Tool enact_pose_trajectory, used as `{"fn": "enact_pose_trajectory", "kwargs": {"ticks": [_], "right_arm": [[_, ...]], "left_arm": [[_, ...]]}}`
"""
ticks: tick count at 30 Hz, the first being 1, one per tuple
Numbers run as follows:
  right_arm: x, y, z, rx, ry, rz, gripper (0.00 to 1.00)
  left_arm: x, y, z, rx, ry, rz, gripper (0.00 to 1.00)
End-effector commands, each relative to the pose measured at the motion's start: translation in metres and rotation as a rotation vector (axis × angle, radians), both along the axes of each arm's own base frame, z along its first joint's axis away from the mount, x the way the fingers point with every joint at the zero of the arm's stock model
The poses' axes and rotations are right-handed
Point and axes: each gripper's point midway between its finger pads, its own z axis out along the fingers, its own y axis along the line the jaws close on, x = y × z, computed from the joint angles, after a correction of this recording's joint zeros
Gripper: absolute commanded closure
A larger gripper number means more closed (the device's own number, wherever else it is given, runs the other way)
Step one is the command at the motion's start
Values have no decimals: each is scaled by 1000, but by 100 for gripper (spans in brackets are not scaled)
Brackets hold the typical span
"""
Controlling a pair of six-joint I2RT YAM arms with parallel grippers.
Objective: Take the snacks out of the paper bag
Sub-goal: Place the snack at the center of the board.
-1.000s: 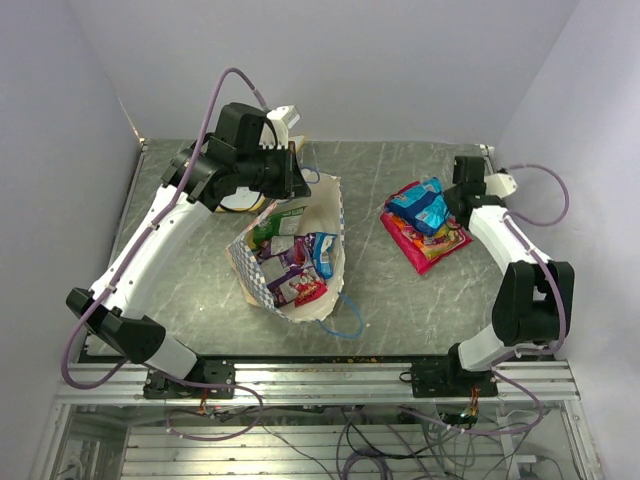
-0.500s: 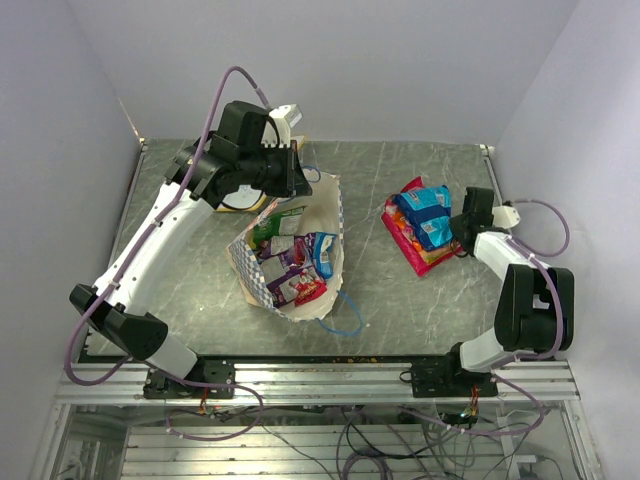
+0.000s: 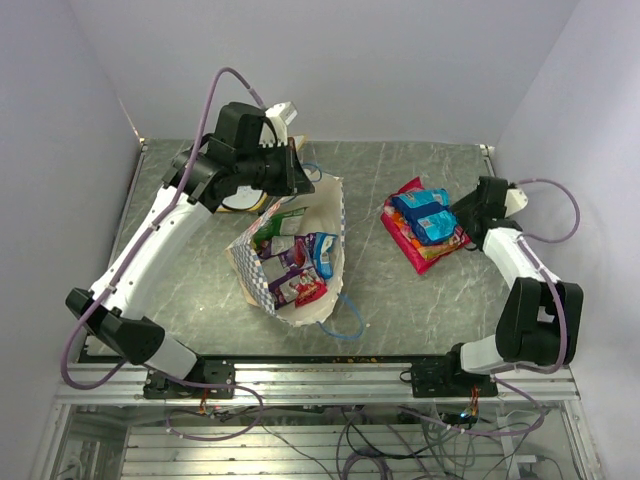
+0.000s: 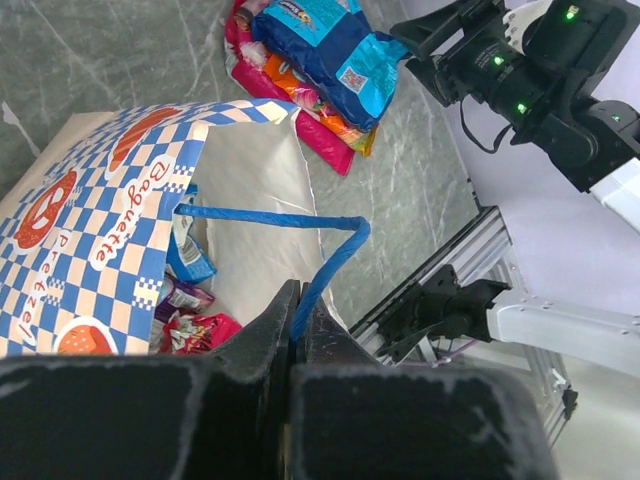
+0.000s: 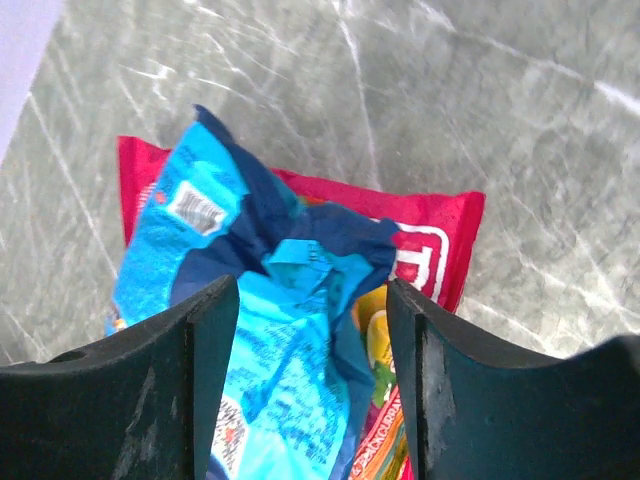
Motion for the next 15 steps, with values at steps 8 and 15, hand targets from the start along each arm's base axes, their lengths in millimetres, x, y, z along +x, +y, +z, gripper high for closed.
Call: {"fn": "enact_pose_trajectory", "kwargs": {"ticks": [8,15], "right_arm": [[1,41,67,-256,56,418,28],[-38,168,69,-87,-8,867,29]], "left_arm": [[-24,-6,43,-260,21,29,93],[-37,-10,54,-373,78,28,93]]}}
